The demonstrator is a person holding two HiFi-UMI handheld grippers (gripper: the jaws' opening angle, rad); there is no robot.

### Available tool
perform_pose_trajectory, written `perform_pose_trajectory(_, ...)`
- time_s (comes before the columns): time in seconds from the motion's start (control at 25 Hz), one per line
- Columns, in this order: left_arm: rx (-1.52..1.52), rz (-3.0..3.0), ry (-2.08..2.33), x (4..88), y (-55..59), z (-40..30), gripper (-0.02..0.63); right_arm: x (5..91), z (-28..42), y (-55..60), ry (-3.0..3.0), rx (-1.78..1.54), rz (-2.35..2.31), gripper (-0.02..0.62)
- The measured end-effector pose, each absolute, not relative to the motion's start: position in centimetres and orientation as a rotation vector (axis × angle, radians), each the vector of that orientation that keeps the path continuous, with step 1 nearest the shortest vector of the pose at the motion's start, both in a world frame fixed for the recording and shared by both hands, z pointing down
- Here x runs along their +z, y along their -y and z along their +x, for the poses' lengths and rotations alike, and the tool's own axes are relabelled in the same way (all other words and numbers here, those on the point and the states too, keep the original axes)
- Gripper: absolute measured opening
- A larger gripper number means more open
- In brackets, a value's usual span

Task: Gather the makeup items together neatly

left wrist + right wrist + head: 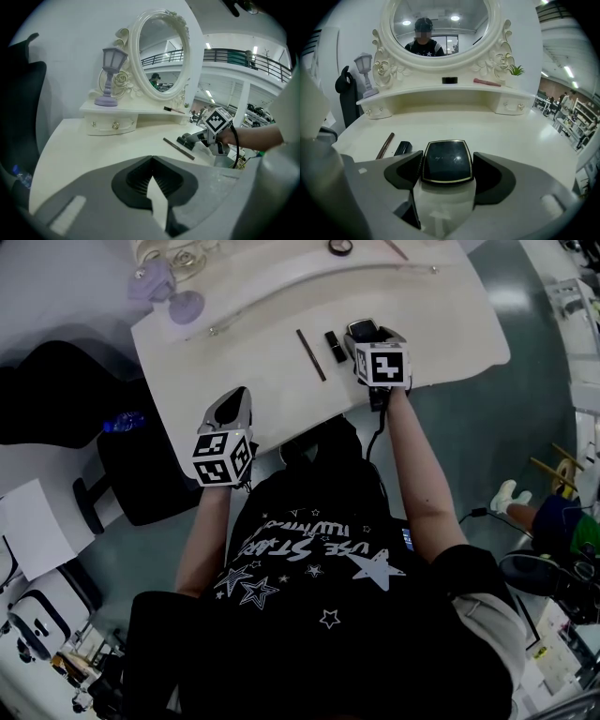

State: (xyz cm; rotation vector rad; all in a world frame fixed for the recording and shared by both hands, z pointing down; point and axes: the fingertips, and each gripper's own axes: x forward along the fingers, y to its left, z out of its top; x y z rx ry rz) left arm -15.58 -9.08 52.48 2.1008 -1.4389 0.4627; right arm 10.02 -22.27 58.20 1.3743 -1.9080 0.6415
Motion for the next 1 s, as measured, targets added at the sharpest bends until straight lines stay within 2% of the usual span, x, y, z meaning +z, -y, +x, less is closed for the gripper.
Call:
perform_pose_trajectory(0.28, 0.451, 2.102, 1.443, 52.3, 9.0, -15.4, 0.002, 58.1, 10.2, 22.1, 1.899, 0.690, 1.375, 0.368)
perform_pose_trajectory(0.64, 0.398, 2.099, 1.513, 50.4, 10.2, -15.4, 0.002, 53.8, 10.3, 23.6, 1.976, 0.648, 1.367, 0.431)
perform_pose_trajectory(1.0, 0.327, 2.041, 1.612, 49.3, 11.9, -15.0, 0.002, 48.8, 9.3, 28.7, 2.131, 0.524, 1.311, 0.436)
